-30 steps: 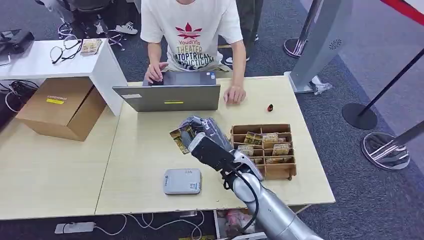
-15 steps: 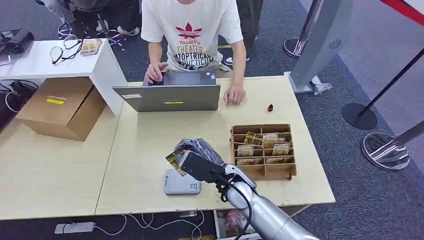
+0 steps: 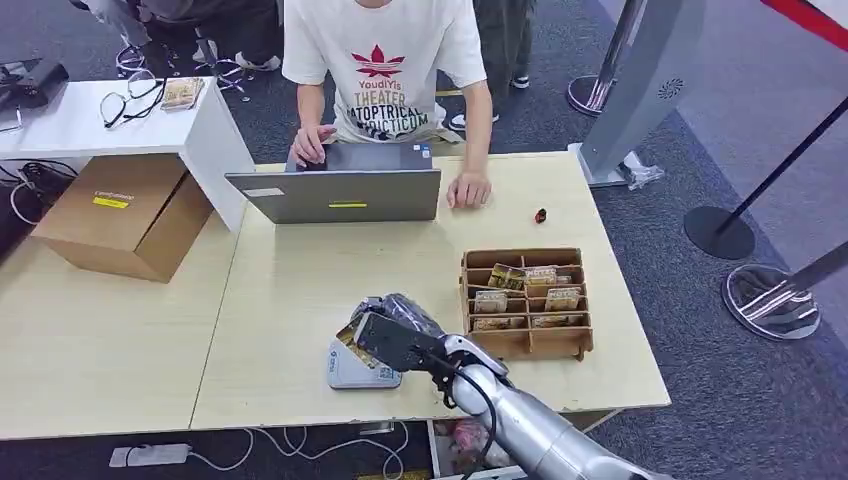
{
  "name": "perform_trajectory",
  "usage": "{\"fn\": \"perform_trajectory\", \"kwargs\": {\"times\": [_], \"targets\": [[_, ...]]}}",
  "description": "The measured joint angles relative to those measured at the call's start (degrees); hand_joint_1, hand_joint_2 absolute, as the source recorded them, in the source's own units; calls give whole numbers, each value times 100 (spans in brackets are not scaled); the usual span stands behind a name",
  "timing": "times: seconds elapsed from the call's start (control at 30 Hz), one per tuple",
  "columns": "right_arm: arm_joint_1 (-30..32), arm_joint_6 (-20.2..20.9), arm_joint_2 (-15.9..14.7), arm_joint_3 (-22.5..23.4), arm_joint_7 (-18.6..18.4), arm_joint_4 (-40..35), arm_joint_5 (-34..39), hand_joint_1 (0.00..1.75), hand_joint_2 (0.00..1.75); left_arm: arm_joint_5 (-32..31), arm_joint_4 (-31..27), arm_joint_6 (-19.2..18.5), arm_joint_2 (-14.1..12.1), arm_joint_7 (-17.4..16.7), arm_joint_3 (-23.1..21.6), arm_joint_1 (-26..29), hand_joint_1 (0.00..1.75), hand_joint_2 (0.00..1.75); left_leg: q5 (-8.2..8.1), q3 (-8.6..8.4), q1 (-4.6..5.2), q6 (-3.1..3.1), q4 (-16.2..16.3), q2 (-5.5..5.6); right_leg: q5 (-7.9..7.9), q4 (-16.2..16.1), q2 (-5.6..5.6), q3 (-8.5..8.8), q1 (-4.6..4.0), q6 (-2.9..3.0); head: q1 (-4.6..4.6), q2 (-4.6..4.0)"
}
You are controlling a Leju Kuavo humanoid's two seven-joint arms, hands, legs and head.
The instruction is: Pass the card to the sensor for recognition and then transmit it.
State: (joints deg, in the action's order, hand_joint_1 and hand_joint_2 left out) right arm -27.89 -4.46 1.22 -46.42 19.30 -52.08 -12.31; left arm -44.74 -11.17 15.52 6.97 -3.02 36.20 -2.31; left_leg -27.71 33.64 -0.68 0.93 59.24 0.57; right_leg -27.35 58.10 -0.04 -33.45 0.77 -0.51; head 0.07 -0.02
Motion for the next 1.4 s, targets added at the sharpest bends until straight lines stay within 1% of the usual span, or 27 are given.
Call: {"fn": "perform_trajectory", "kwargs": {"times": [0.43,0.57,0.63,1.07,1.4], "targets": [[-181,26,31,-81,96,719,101,175,175,-70,2,-4,0,-11,0,-17,0,0,0,0,0,0,0,0,0,0,0,0,0,0,0,0],[-229,35,31,-92,157,960,157,175,175,-66,2,203,35,31,0,-15,0,0,0,0,0,0,0,0,0,0,0,0,0,0,2,0],[-250,42,31,-103,192,1071,173,175,175,-66,2,249,61,59,0,-14,0,0,0,0,1,0,0,0,0,0,0,0,1,0,0,0],[-314,151,105,-190,190,1536,168,175,175,-98,2,243,98,77,0,-16,0,0,0,0,0,0,0,0,0,0,0,0,0,0,2,0],[-391,337,173,-334,116,1753,79,175,175,-103,4,234,116,74,0,-24,0,0,0,-2,0,0,0,-2,1,0,2,0,0,0,2,0]]}}
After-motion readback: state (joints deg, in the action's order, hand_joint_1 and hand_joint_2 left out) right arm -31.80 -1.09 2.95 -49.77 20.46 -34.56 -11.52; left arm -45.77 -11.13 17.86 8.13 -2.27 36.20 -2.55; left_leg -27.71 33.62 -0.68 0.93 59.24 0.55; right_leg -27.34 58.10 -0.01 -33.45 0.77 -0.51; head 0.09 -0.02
